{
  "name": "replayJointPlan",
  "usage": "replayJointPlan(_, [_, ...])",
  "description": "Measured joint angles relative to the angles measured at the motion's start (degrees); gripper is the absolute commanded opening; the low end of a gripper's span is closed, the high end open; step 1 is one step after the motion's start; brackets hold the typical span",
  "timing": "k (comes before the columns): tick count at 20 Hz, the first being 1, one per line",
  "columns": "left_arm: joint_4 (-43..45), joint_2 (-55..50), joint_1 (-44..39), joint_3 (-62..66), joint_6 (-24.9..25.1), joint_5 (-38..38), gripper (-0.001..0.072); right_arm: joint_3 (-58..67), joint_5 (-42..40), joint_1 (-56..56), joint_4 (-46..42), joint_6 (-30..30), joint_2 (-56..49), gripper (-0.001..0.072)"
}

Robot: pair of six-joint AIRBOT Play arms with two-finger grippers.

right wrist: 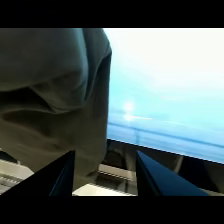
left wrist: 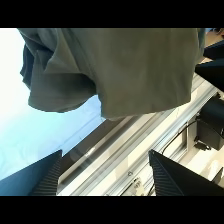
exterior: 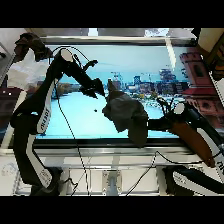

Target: Fold the shirts.

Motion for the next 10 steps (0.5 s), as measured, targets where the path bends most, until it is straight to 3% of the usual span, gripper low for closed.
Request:
replayJointPlan(8, [0.17, 0.0, -0.5, 0.0, -0.02, -0.04, 0.0614, -2.62, -4.52, -0.02, 7.52, -0.66, -3.61, 0.0419])
replayJointPlan(10, [0.22, -0.02, -0.5, 0.0, -0.04, -0.09, 0.0614, -2.75, -5.22, 0.0, 10.01, -1.57, -5.01, 0.0219])
